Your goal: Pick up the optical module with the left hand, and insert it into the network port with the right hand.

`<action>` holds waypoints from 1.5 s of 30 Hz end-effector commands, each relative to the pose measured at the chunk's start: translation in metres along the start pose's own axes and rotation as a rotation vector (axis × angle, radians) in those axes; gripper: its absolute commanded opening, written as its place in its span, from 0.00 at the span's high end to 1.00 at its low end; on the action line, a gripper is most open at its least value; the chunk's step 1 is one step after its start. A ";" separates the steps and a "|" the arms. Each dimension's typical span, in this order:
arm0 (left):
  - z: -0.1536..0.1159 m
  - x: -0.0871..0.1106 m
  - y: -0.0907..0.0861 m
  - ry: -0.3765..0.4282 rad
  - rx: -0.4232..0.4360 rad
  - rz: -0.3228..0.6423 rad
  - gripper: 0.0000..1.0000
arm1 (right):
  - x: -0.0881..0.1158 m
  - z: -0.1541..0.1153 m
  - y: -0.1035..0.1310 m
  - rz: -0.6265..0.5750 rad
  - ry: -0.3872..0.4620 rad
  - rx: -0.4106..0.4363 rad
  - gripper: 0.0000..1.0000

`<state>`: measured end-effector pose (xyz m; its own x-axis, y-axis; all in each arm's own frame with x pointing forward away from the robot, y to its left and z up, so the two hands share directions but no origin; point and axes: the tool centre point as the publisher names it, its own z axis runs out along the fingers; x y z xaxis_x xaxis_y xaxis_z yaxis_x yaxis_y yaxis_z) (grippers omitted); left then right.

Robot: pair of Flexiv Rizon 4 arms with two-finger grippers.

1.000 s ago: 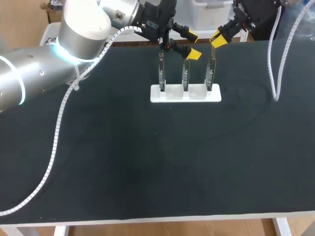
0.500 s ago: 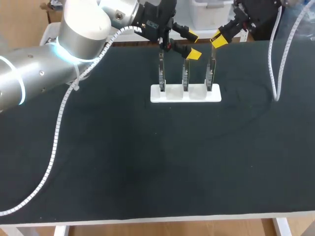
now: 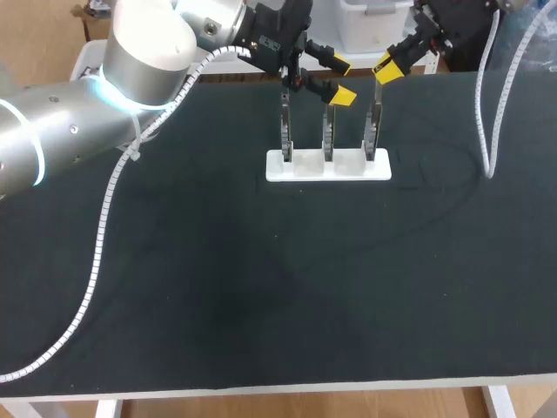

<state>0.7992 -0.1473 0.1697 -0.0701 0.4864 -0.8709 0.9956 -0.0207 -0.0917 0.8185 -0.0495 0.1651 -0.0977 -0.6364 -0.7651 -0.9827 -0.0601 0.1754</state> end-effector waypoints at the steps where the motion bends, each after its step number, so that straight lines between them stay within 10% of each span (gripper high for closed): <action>1: 0.000 0.000 0.001 0.003 0.002 -0.001 0.00 | 0.000 0.000 -0.004 -0.001 -0.001 -0.008 1.00; 45: 0.000 0.000 0.001 0.003 0.002 -0.001 0.00 | 0.003 0.004 0.004 -0.005 0.024 -0.015 1.00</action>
<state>0.7992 -0.1473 0.1697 -0.0701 0.4864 -0.8709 0.9956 -0.0208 -0.0917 0.8134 -0.0489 0.1610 -0.0900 -0.6540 -0.7511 -0.9807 -0.0734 0.1814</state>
